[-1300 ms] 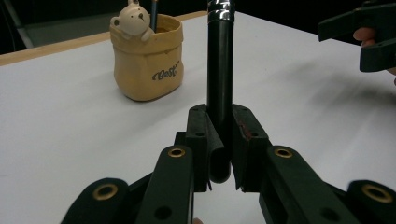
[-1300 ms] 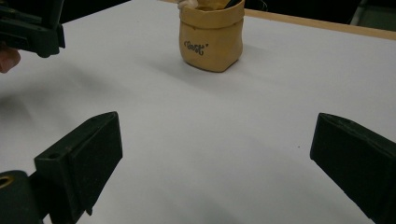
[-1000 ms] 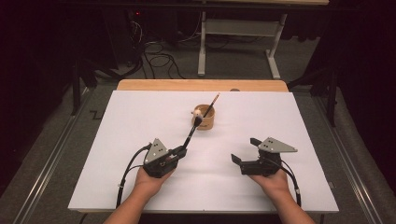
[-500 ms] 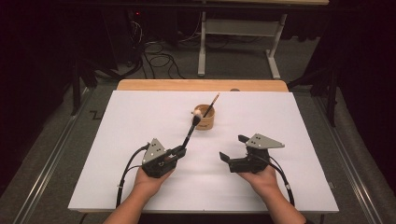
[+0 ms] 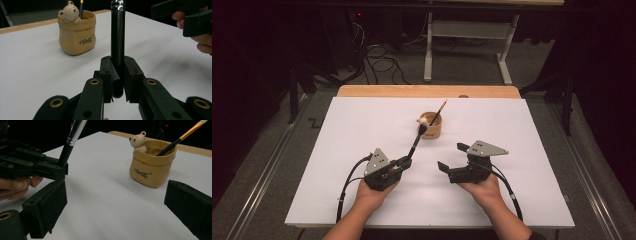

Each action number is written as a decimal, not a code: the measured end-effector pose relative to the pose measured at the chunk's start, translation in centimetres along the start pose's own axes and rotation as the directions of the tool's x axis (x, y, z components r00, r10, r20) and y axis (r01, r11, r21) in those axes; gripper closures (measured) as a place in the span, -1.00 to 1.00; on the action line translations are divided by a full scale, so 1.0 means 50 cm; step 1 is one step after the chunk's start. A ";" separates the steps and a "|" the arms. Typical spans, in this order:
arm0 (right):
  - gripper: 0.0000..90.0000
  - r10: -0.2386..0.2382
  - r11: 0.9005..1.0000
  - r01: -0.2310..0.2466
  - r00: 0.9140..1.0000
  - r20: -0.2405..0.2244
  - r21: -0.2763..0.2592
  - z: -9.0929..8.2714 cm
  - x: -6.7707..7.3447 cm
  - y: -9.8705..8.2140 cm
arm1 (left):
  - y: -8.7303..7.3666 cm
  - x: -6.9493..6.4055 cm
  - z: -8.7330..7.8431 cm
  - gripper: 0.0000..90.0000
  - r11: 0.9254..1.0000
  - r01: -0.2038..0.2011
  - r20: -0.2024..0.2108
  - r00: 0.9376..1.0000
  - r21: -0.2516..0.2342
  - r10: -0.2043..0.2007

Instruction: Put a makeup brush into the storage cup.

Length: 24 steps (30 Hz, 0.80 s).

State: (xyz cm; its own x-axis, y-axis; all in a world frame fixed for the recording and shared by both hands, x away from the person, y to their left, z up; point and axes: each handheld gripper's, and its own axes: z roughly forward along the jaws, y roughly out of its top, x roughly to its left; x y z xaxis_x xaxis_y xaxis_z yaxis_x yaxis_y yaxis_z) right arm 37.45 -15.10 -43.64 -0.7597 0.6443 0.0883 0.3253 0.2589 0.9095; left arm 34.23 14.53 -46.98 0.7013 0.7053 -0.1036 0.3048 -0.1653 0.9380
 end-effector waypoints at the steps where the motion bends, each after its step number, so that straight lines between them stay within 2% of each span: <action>1: -0.88 0.009 1.000 -0.009 1.000 -0.002 -0.001 0.001 0.002 0.001 | 0.000 0.000 0.000 0.76 1.000 -0.001 0.000 1.000 0.000 0.001; 7: -0.85 -0.004 1.000 0.004 1.000 -0.017 -0.009 0.006 0.006 0.008 | 0.000 -0.002 0.001 0.76 1.000 0.001 0.003 1.000 -0.002 -0.001; 9: -0.85 0.009 1.000 -0.009 1.000 -0.021 -0.007 0.007 0.010 0.009 | 0.000 -0.002 0.001 0.76 1.000 -0.001 0.004 1.000 0.000 0.001; 24: -0.77 0.010 1.000 -0.011 0.998 -0.058 -0.026 0.022 0.024 0.020 | -0.003 -0.010 0.004 0.76 1.000 -0.003 0.019 1.000 -0.007 0.003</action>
State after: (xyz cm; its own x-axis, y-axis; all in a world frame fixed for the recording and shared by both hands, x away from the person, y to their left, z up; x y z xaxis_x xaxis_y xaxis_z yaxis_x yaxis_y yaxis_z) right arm 37.47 -13.28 -43.07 -0.7879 0.6039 0.1205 0.3188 0.2326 0.9188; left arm 33.98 14.08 -47.14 0.7140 0.6919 -0.1072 0.2987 -0.1625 0.9404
